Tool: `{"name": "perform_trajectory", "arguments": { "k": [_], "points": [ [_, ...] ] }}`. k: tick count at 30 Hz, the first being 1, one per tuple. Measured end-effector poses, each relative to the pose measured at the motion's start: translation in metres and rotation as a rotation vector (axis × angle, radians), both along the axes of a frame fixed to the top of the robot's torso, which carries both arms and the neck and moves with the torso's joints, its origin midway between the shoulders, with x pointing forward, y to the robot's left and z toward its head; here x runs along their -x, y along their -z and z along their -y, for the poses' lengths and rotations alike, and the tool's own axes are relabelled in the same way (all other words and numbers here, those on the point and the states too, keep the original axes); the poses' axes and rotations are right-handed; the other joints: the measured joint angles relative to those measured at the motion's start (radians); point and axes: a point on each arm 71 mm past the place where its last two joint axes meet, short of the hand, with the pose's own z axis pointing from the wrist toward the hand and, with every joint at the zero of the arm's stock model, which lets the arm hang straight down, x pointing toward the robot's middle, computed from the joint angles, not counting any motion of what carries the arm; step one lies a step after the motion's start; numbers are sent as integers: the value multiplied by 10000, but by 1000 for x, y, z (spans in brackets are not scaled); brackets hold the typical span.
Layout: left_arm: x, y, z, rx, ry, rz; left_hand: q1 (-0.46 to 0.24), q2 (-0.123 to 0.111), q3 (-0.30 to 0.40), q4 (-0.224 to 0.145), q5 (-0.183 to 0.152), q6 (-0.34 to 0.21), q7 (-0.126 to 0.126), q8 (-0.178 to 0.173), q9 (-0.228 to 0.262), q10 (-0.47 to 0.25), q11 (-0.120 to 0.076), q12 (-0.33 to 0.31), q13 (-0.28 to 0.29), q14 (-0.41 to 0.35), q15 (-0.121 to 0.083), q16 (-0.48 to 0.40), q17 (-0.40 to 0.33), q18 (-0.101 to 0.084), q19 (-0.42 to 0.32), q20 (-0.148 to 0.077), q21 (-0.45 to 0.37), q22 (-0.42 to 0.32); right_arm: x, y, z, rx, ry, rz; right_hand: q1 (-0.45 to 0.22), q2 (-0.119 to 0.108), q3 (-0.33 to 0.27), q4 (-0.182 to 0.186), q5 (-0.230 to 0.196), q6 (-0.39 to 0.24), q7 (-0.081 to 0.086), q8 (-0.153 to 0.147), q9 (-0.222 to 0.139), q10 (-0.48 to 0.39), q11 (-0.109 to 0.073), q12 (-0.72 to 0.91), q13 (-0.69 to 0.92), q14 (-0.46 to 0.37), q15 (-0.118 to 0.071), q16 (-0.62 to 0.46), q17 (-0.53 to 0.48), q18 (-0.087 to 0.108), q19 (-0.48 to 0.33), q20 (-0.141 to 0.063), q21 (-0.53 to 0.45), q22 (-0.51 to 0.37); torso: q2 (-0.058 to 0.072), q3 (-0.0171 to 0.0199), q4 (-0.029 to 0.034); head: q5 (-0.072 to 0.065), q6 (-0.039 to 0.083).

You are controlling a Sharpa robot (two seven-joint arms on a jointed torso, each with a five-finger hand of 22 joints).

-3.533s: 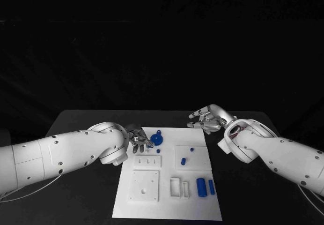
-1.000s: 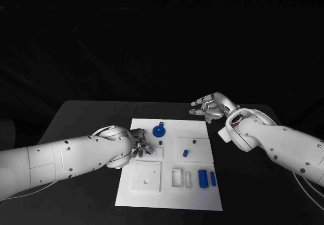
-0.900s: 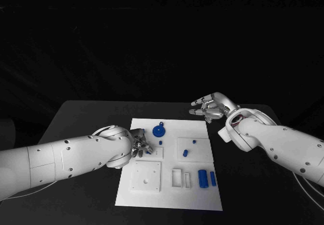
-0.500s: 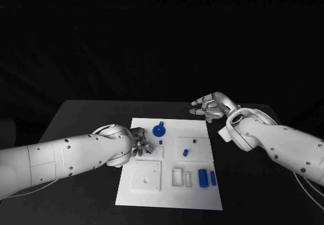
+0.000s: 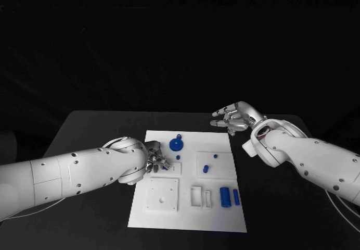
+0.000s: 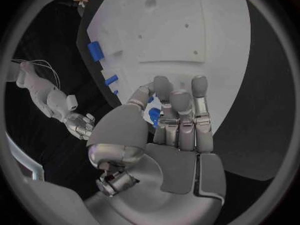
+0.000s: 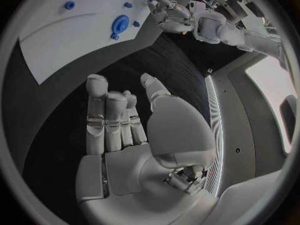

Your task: Assemble the parts on the task board

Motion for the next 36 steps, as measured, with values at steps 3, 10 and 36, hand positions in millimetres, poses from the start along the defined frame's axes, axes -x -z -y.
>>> {"name": "perform_trajectory", "arguments": {
  "k": [3, 10, 36],
  "points": [
    [0, 0, 0, -2, 8, -11, 0, 0, 1, 0, -34, 1, 1, 0, -10, 0, 0, 0, 0, 0, 1, 0, 0, 0, 0, 0, 0, 0, 0, 0, 0, 3, 2, -6, 0, 0, 0, 0, 0, 0, 0, 0, 0, 0, 0, 0, 0, 0, 0, 0, 0, -1, 0, 0, 0, 0, 0, 3, -1, -5, -7],
    [0, 0, 0, 7, 13, -26, 0, 0, 11, -10, -37, 3, 2, 27, -76, 1, 1, 38, 23, 0, 2, 10, 7, 0, 0, 0, 0, 2, 0, 0, 0, 13, 2, -28, 0, 0, 55, -55, -6, 0, 0, 0, 0, 0, 0, 0, 1, 0, 0, 0, 0, -5, 0, 0, 0, -1, -3, 3, 4, -18, -10],
    [-1, 0, -1, 111, 148, -257, -774, 111, 2048, 143, -2071, 9, 9, 8, 236, 4, 4, 435, 982, 33, 40, 737, 760, 0, -108, 180, 373, 4, -1, 1, 0, 36, -11, -97, -52, 53, 276, -276, -6, 37, 32, 0, 0, 1, 1, 0, -8, 0, 0, 0, 0, -51, 0, 0, 0, -3, -4, -3, 8, -21, -44]
  ]
}}
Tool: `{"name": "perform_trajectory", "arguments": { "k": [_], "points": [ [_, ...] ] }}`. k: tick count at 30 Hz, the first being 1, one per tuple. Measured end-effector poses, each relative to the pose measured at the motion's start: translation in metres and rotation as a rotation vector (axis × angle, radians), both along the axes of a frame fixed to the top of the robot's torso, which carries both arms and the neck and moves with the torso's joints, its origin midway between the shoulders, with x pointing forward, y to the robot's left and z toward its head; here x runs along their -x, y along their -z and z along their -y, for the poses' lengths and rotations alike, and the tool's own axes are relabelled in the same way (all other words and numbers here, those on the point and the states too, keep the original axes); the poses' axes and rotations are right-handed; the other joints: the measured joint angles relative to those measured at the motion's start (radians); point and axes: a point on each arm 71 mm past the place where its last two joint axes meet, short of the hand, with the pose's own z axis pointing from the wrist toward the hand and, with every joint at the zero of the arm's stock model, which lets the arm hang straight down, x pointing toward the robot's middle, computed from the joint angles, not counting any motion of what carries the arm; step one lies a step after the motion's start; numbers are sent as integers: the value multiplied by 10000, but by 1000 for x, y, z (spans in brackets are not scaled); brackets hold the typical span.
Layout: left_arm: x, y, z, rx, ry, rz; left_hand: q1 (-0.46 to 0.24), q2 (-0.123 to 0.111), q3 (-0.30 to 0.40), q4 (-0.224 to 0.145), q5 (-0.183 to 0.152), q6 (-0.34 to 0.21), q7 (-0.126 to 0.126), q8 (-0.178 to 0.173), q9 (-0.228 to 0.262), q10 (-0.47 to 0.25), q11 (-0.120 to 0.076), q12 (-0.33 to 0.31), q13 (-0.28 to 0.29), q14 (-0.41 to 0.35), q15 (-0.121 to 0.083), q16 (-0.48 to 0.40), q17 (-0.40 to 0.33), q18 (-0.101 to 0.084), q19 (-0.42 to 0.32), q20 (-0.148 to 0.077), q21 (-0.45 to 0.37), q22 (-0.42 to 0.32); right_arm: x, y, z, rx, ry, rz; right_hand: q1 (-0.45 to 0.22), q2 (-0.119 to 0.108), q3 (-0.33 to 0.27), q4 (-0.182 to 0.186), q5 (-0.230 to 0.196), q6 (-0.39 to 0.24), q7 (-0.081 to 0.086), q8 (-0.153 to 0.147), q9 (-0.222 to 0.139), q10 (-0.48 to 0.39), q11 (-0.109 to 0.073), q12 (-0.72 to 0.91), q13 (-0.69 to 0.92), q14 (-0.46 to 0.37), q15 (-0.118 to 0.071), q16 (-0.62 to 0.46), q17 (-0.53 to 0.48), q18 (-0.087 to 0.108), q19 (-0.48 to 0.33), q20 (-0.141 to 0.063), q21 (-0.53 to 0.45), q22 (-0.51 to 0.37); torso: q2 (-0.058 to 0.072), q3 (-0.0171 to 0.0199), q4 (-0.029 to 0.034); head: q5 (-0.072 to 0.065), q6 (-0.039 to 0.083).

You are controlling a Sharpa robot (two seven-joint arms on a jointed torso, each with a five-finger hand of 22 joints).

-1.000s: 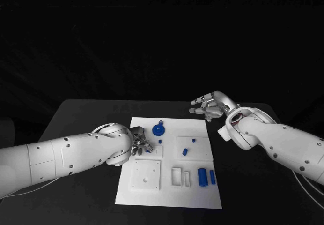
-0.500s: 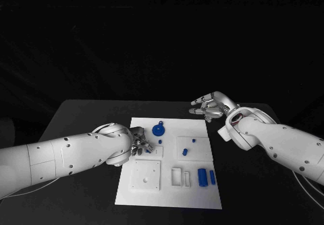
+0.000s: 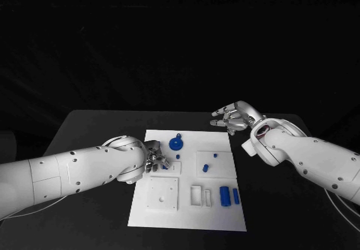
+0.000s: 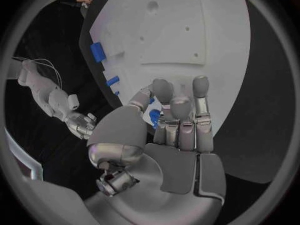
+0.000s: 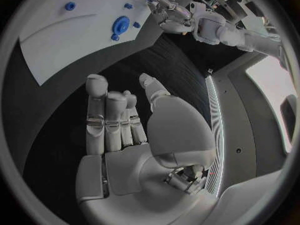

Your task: Assemble the parts on the task board

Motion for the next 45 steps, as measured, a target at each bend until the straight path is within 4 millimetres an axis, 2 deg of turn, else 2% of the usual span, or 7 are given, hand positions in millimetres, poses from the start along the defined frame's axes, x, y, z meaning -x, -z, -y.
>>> {"name": "perform_trajectory", "arguments": {
  "k": [6, 21, 31, 40, 41, 42, 45],
  "points": [
    [0, 0, 0, 2, 21, -22, 93, -201, 178, 158, -56, 0, 1, 41, 60, 1, 1, 0, 22, -14, 14, 0, -9, 0, 0, 0, 14, 0, 0, 0, 0, 3, 1, -7, 0, 0, 0, 0, 0, 0, 0, 0, 0, 0, 0, 0, 1, 0, 0, 0, 0, -1, 0, 0, 0, 0, 4, 1, 0, 0, -10],
    [-1, 0, 0, -54, 104, -59, 30, -267, 283, 227, -116, 0, 1, 42, 99, 1, 1, -1, 45, -14, 16, 39, 27, 0, 0, -1, 13, -2, 0, 0, 0, 8, -3, -19, 1, -1, 55, -55, 0, 0, -1, 0, 0, 0, 0, 0, 2, 0, 0, 0, -11, -2, 0, 0, 0, 0, 4, 1, 1, -5, -24],
    [-3, -1, 3, -218, 225, -72, 80, -310, 440, 207, -634, 0, 1, 81, 179, 1, 1, 183, 231, 59, 12, 242, 304, 0, 22, 21, 54, -3, -1, 1, -1, 4, -14, -28, -41, 41, 97, -97, 48, -1, -1, 0, 0, 0, 0, 0, -11, 0, 0, 0, -11, -3, 0, 0, 0, -1, 3, 12, -7, -1, -37],
    [-4, -1, 4, -373, 347, -94, 80, -310, 466, 192, -636, 4, 6, 156, 235, 3, 3, 356, 365, 102, 39, 324, 467, 1, 35, 52, 54, -4, -1, 1, -1, 1, -21, -34, -41, 41, 127, -127, 115, -1, -2, 0, 0, 0, 0, 0, -11, 0, 0, 0, -10, -3, 0, 0, 0, -1, 3, 18, -12, -46, -50],
    [-4, -1, 5, -390, 361, -93, 80, -310, 502, 192, -637, 4, 6, 183, 271, 3, 4, 401, 406, 120, 25, 354, 504, 32, 41, 120, 54, -4, -1, 1, -1, 0, -21, -35, -41, 41, 126, -126, 115, -1, -1, 0, 0, 0, 0, 0, -11, 0, 0, 0, -10, -3, 0, 0, 0, -1, 3, 17, -12, -50, -51],
    [-4, -1, 5, -400, 372, -92, 79, -310, 529, 177, -637, 4, 6, 196, 295, 4, 4, 417, 425, 144, 23, 354, 520, 158, 35, 143, 53, -4, -1, 1, -1, 0, -21, -36, -40, 41, 126, -126, 115, -1, -1, 0, 0, 0, 1, 0, -11, 0, 0, 0, -10, -3, 0, 0, 0, -1, 3, 17, -12, -58, -51],
    [-4, -2, 6, -430, 404, -89, 63, -293, 539, 168, -638, 3, 8, 224, 350, 5, 5, 417, 454, 150, 27, 355, 559, 163, 35, 143, 93, -4, -1, 1, -2, 0, -18, -41, -41, 41, 126, -126, 115, -1, -2, 0, 0, 0, 0, 0, -11, 0, 0, 0, -10, -4, 0, 0, 0, -1, 4, 17, -9, -74, -58]
  ]
}}
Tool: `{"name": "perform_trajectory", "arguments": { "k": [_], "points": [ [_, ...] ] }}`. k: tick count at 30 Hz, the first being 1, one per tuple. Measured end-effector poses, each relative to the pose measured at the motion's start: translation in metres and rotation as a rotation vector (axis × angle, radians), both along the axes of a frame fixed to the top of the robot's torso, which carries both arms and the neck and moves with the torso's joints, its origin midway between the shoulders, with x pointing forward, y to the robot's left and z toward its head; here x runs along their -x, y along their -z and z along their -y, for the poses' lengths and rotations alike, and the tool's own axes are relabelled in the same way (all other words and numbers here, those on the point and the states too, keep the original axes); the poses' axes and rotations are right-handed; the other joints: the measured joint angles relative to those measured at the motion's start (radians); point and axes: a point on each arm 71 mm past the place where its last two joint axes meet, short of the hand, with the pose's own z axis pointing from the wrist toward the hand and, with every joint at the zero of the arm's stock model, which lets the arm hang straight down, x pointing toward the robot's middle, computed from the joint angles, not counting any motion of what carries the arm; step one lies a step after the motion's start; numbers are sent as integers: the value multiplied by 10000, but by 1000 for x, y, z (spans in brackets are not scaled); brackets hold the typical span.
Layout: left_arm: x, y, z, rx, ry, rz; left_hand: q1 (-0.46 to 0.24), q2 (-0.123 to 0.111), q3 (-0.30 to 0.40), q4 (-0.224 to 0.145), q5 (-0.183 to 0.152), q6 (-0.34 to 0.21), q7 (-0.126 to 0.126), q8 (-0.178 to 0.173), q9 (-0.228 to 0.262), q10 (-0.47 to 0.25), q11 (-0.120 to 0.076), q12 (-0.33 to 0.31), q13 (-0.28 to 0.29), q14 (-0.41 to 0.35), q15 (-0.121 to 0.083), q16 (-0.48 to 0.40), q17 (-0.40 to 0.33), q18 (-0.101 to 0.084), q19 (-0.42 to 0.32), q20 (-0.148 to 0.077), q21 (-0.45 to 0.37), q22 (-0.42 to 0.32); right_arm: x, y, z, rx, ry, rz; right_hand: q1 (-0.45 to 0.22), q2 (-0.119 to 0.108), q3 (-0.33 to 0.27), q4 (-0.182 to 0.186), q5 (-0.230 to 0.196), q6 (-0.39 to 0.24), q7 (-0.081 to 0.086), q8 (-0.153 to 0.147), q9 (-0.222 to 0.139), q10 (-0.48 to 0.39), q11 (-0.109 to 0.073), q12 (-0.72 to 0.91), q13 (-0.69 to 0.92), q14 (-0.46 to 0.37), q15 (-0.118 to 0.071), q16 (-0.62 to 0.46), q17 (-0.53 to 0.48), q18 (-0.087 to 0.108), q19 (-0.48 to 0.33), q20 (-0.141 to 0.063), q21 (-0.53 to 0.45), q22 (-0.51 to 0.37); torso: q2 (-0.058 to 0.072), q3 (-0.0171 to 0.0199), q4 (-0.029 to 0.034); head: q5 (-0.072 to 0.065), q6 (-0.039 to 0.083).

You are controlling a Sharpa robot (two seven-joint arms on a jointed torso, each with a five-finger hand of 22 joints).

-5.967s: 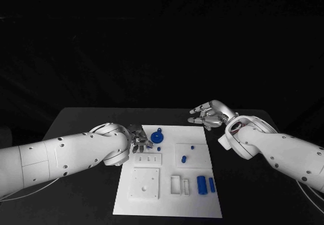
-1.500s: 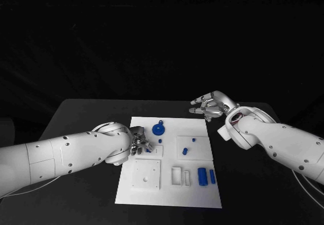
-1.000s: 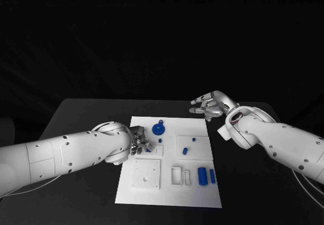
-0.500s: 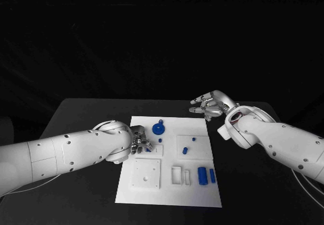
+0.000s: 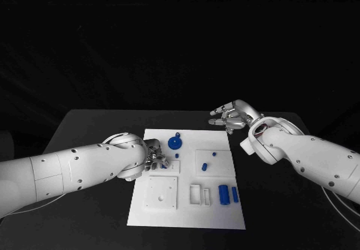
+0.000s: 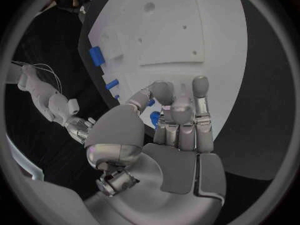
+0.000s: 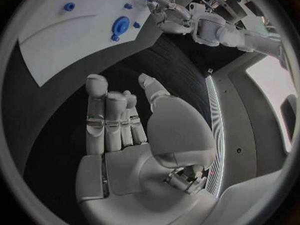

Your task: Assemble the parts on the task board

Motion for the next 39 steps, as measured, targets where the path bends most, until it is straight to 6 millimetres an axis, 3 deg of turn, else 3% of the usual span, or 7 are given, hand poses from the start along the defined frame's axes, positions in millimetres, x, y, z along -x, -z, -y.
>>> {"name": "perform_trajectory", "arguments": {
  "k": [19, 22, 30, 34, 39],
  "points": [
    [3, 2, 11, -71, 372, -192, -166, 166, 8, 5, -35, -1, 2, 215, 206, 30, 30, 234, 162, 94, -14, 243, 360, -1, 36, 36, 153, 7, -1, 1, 0, 1, 5, -13, 2, -2, 53, -53, 127, 0, -1, 0, 0, 0, 0, 0, -9, 0, 0, 0, -10, -1, 0, 0, 0, -1, -3, -12, 6, -82, -15],
    [3, 2, 12, -85, 410, -222, -189, 189, -16, 127, -427, -1, 2, 221, 242, 29, 31, 267, 177, 95, -12, 275, 412, -1, 34, 38, 154, 6, -1, 1, 0, -1, 3, -18, 2, -2, 53, -53, 127, 0, -1, 0, 0, 0, 0, 0, -9, 0, 0, 0, -10, 0, 0, 0, 0, -1, -4, -12, 7, -94, -13],
    [3, 3, 12, -151, 475, -322, -187, 190, -255, 447, -739, 0, 3, 349, 304, 30, 31, 316, 187, 107, 0, 311, 459, -1, 1, 71, 195, 5, -1, 1, -1, 0, 0, -24, 2, -2, 53, -53, 127, 0, -1, 0, 0, 0, 0, 0, -8, 0, 0, 0, -9, 0, 0, 0, 0, 0, -9, -16, 11, -111, 14],
    [5, 6, 14, -186, 562, -435, -161, 400, -407, 764, -971, 23, 24, 454, 387, 30, 31, 316, 187, 108, 1, 380, 459, -2, 1, 71, 195, 5, -1, 1, -1, 1, -1, -30, 2, -2, 56, -56, 133, -1, -1, 0, 0, 0, 0, 0, -8, 0, 0, 0, -9, 0, 0, 0, 0, -1, -10, -17, 10, -112, 20],
    [5, 5, 14, -205, 588, -463, -94, 412, -491, 1122, -1158, 30, 30, 392, 383, 30, 31, 316, 186, 108, 1, 380, 459, -2, 1, 71, 194, 4, -1, 1, -1, 2, -5, -34, 2, -2, 82, -82, 176, 0, -1, 0, 0, 0, 0, 0, -8, 0, 0, 0, -9, -1, 0, 0, 0, -1, -10, -18, 9, -123, 27]
  ]
}}
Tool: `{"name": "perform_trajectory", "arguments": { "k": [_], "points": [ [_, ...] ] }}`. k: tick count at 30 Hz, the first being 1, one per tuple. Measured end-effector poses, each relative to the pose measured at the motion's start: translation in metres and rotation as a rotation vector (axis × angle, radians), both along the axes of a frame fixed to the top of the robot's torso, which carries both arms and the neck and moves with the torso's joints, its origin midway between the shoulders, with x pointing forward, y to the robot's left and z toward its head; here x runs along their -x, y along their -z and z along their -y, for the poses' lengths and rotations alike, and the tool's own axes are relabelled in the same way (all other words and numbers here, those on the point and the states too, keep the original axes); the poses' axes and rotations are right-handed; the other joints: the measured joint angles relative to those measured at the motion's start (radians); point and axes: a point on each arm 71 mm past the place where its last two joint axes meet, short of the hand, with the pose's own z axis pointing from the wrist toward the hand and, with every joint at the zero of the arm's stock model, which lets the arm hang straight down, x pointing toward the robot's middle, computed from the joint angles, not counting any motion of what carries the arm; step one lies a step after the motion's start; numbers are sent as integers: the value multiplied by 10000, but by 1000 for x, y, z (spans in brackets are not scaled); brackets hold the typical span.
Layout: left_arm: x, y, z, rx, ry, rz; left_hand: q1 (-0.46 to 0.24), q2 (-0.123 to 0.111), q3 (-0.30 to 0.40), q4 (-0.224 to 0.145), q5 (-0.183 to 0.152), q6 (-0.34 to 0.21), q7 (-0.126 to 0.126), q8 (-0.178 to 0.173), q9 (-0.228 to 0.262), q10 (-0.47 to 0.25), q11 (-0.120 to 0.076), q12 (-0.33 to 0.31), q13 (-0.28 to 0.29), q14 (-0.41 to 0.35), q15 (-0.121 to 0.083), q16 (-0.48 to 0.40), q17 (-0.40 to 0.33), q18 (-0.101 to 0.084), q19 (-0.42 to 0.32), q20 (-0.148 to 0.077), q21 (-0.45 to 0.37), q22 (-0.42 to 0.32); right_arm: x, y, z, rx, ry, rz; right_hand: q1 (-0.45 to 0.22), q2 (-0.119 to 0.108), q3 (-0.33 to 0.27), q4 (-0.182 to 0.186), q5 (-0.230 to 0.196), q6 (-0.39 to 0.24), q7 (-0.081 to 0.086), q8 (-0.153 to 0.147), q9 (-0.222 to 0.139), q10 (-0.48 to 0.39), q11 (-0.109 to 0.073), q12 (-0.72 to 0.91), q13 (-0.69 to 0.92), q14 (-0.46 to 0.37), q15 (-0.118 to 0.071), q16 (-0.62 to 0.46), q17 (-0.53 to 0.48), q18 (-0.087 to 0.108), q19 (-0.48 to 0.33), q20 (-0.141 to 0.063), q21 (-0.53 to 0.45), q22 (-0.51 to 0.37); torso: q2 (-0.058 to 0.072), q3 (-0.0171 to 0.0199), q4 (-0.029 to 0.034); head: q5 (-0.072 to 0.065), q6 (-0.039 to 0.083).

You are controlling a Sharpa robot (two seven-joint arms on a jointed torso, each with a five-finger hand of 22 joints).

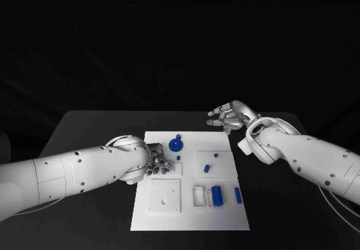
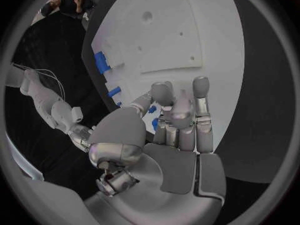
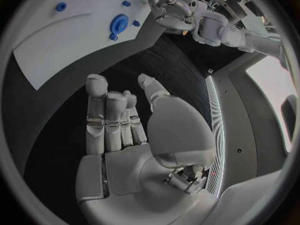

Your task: Assemble the parts on the task board

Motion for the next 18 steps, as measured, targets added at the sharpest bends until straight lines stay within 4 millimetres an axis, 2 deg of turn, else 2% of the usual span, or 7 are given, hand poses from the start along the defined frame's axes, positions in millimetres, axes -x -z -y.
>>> {"name": "perform_trajectory", "arguments": {
  "k": [11, 13, 14, 15, 16, 17, 18],
  "points": [
    [-1, 0, 0, -17, -15, -8, -175, -174, -75, 254, -118, 22, -14, 15, 0, 0, 0, 0, -29, -1, 2, 0, -48, -1, 0, 0, -1, -1, 0, 1, 0, 1, -2, -17, 0, 0, 0, 0, 0, 0, 0, 0, 0, -37, -37, 0, -13, 0, 0, 0, 0, 1, 0, 0, 0, 0, 5, 0, 2, -28, 17],
    [-1, 0, -1, -24, -28, -7, -227, -226, -140, 334, -237, 82, -73, 17, -1, 1, 0, 0, -41, -1, 2, 0, -72, -1, 0, 0, -1, -1, 0, 1, 0, 1, -3, -23, 0, 0, 0, 1, 0, 0, 0, 0, 0, -37, -38, 0, -13, 0, 0, 0, 0, 1, 0, 0, 0, 0, 6, 0, 1, -30, 26],
    [-1, 1, -1, -33, -40, -9, -261, -258, -180, 374, -333, 208, -196, 1, -68, 0, 0, 0, -48, -1, 2, 0, -85, 0, 0, 0, -1, -1, 0, 1, 0, 2, -1, -27, 0, 0, 0, 1, 0, 0, 0, 0, 0, -37, -37, 0, -13, 0, 0, 0, 0, 0, 0, 0, 0, 0, 6, 0, 1, -32, 28],
    [-1, 2, -2, -56, -56, -29, -297, -318, -228, 423, -445, 1578, -811, -72, -223, -45, -40, 0, -53, -2, 0, 0, -101, -1, 0, 0, -1, -2, 0, 1, 0, 2, -1, -30, 0, 0, 0, 1, -1, 0, 0, 0, 0, -37, -37, 0, -13, 0, 0, 0, 1, 1, 0, 0, 0, 0, 6, 0, -1, -34, 33],
    [0, 3, -2, -59, -53, -53, -288, -327, -278, 476, -551, 2194, -1211, -44, -163, -259, -255, -1, -64, -2, -2, 0, -112, 0, 0, -1, -1, -2, 0, 2, 0, 3, 4, -35, 0, 0, 0, 1, 0, 0, 0, 0, 0, -37, -37, 0, -13, 0, 0, 0, 1, 1, 0, 0, 0, 0, 7, -1, -1, -35, 35],
    [0, 4, -1, -52, -41, -72, -339, -428, -341, 564, -683, 2400, -1387, -6, -90, -330, -325, -1, -78, -1, -2, 0, -125, 0, -1, 0, -1, -2, 0, 2, 0, 3, 5, -40, 0, 0, 0, 1, 0, 0, 0, 0, 0, -37, -38, 0, -13, 0, 0, 0, 1, 1, 0, 0, 0, 0, 7, -2, -1, -35, 37],
    [0, 5, 0, -51, -33, -85, -366, -512, -398, 620, -760, 2449, -1436, -5, -62, -342, -338, -1, -88, -2, -2, -19, -134, -1, 0, -1, -1, -2, 0, 2, 0, 4, 6, -45, 0, 0, 0, 1, -1, 0, 0, 0, 0, -37, -37, 0, -13, 0, 0, 0, 1, 2, 0, 0, 0, 0, 7, -3, -1, -36, 39]
  ]
}}
